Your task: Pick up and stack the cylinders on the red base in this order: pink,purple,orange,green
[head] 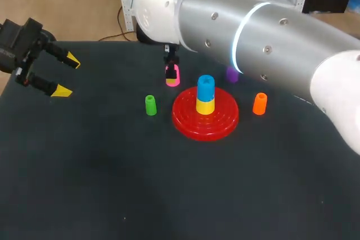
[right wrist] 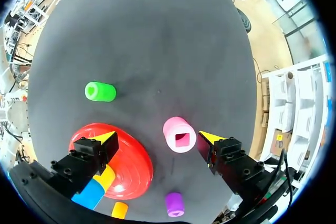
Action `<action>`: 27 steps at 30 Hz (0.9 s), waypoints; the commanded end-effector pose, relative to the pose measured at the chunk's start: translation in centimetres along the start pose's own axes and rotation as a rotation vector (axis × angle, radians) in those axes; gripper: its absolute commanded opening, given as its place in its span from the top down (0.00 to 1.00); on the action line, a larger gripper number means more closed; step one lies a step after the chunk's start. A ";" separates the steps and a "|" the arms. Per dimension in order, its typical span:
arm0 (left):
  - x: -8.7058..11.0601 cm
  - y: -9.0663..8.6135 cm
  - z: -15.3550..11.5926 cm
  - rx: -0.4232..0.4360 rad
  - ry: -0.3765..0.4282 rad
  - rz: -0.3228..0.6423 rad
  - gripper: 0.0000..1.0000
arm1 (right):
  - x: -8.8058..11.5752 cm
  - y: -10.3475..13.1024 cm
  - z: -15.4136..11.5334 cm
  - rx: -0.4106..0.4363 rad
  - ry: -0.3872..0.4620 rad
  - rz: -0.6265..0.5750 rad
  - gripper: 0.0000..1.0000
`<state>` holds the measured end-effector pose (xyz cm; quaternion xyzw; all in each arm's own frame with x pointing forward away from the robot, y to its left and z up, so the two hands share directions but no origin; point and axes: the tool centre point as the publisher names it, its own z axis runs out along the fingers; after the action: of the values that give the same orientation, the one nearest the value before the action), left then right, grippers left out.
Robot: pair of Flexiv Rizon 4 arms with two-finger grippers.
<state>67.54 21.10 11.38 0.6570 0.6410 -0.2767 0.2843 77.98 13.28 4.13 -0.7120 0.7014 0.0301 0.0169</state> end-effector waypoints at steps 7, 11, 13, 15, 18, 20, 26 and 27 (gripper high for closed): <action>0.0 -0.1 0.0 -0.003 0.001 0.001 0.00 | 0.2 -0.4 0.3 0.017 0.018 -0.011 0.00; 0.0 -0.1 0.0 -0.003 0.001 0.001 0.00 | 0.4 -0.5 0.4 0.018 0.016 -0.010 0.00; 0.0 -0.1 0.0 -0.003 0.001 0.001 0.00 | 0.5 -0.5 0.4 0.020 0.020 -0.013 0.00; 0.0 -0.1 0.0 -0.003 0.001 0.001 0.00 | 0.5 -0.6 0.6 0.017 0.017 -0.020 0.00; 0.0 -0.1 0.0 -0.003 0.001 0.001 0.00 | 0.5 -0.8 0.8 0.019 0.029 -0.034 0.00; 0.0 -0.1 0.0 -0.003 0.001 0.001 0.00 | 0.5 -0.8 0.9 0.020 0.021 -0.040 0.00; 0.0 -0.1 0.0 -0.003 0.001 0.001 0.00 | 0.3 -1.0 1.9 0.006 0.022 -0.059 0.00; 0.0 -0.1 0.0 -0.003 0.001 0.001 0.00 | 0.2 -1.0 2.0 0.005 0.022 -0.060 0.00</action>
<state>67.54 21.10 11.38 0.6570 0.6410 -0.2767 0.2843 78.44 12.97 2.47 -0.7325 0.6804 0.0180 0.0148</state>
